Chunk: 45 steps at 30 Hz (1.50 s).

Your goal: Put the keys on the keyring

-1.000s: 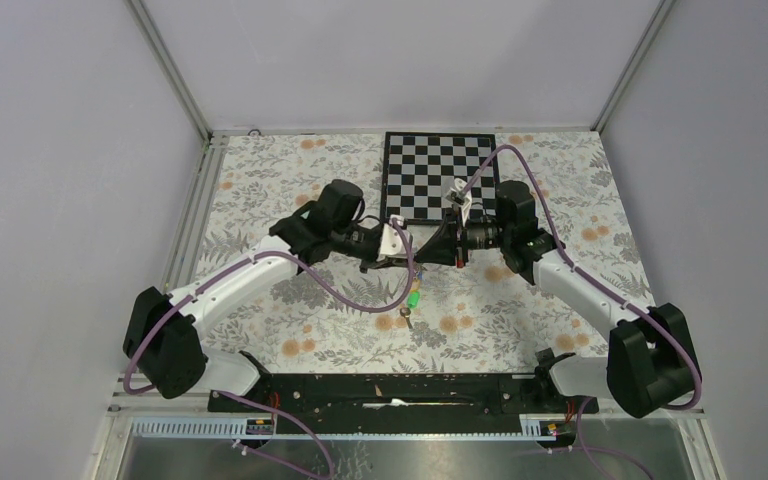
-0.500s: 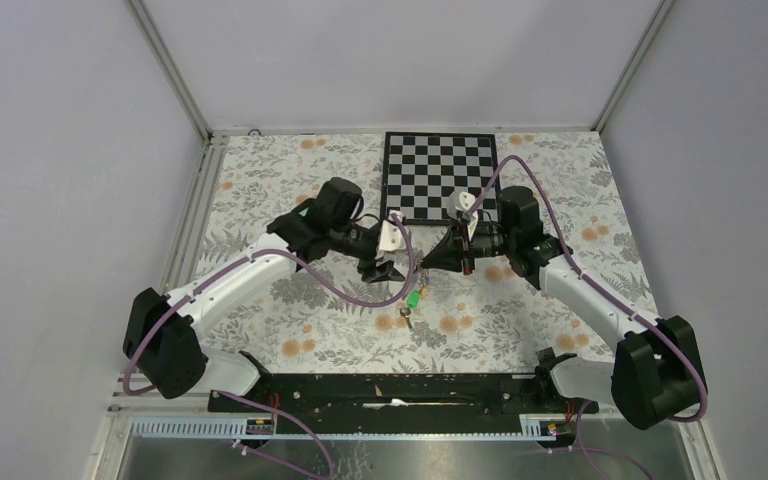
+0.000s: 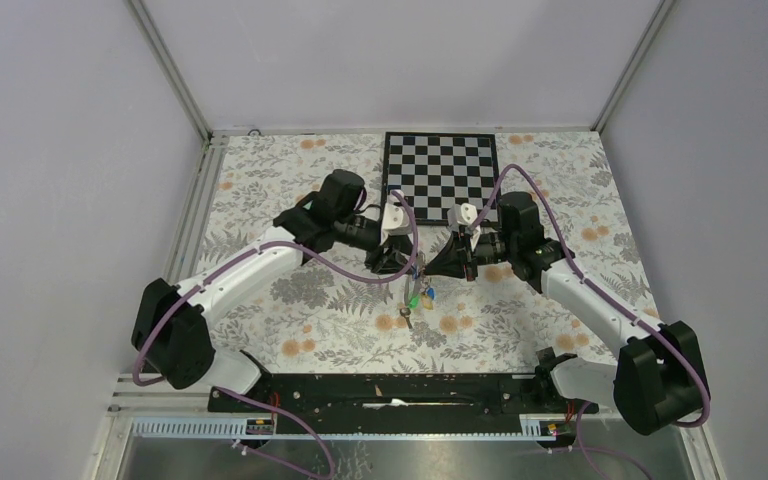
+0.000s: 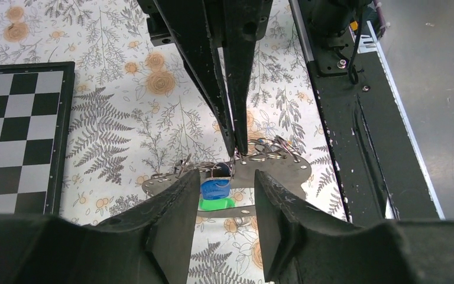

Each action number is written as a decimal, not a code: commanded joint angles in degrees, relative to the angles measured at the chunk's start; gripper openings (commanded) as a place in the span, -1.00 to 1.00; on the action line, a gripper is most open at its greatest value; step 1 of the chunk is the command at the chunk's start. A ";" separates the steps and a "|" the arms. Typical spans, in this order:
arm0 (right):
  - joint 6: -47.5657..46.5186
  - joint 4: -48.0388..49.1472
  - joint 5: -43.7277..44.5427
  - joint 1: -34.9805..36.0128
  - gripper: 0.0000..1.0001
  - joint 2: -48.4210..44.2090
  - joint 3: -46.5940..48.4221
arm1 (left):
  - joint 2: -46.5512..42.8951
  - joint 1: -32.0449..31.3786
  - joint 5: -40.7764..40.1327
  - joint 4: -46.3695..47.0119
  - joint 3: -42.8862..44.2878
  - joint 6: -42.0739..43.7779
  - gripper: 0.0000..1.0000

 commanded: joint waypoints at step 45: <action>4.85 6.44 -1.95 -0.29 -1.00 -1.71 -0.87 | 3.26 -1.84 1.26 4.99 -0.86 -0.01 -0.62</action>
